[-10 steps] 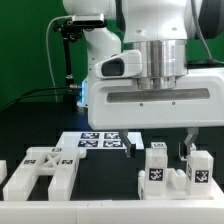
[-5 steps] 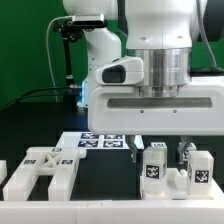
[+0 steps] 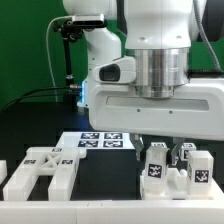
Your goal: Assemble chair
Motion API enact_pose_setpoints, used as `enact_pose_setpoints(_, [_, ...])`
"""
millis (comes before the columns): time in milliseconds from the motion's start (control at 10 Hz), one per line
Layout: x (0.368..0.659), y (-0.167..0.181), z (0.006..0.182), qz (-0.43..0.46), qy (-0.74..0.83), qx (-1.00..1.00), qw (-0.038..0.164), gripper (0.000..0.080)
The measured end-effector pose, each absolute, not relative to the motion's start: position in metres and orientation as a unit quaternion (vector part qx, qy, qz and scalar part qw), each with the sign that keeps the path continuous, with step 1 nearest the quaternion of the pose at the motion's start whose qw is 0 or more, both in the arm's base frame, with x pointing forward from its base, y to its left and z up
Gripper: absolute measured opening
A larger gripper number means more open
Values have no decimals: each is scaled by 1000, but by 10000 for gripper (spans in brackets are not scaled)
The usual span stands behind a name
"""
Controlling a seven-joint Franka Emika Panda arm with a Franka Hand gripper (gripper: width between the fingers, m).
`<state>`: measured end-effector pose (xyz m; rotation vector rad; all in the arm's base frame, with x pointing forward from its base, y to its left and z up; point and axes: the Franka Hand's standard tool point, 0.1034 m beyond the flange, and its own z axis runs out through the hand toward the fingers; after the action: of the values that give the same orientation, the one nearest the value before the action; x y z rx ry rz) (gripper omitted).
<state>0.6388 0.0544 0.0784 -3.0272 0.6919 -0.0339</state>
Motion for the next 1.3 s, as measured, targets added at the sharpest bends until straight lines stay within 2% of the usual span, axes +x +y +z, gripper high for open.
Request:
enact_pose_setpoints(200, [642, 52, 78, -18, 331, -943, 21, 286])
enact_pose_setpoints(500, [643, 49, 77, -9, 526, -850, 38, 288])
enact_pose_setpoints(600, [647, 47, 76, -13, 612, -789, 54, 288])
enact_pose_setpoints(800, [647, 47, 76, -14, 635, -770, 59, 288])
enact_pose_setpoints(900, [647, 47, 75, -15, 624, -779, 58, 362])
enact_pose_setpoints(1000, [647, 47, 75, -17, 609, -791, 58, 362])
enact_pose_setpoints(1100, [650, 45, 76, -30, 526, -848, 59, 563])
enact_pose_setpoints(1200, [650, 44, 77, -38, 443, -894, 56, 622])
enact_pose_setpoints(1300, [648, 45, 77, -46, 395, -916, 56, 622])
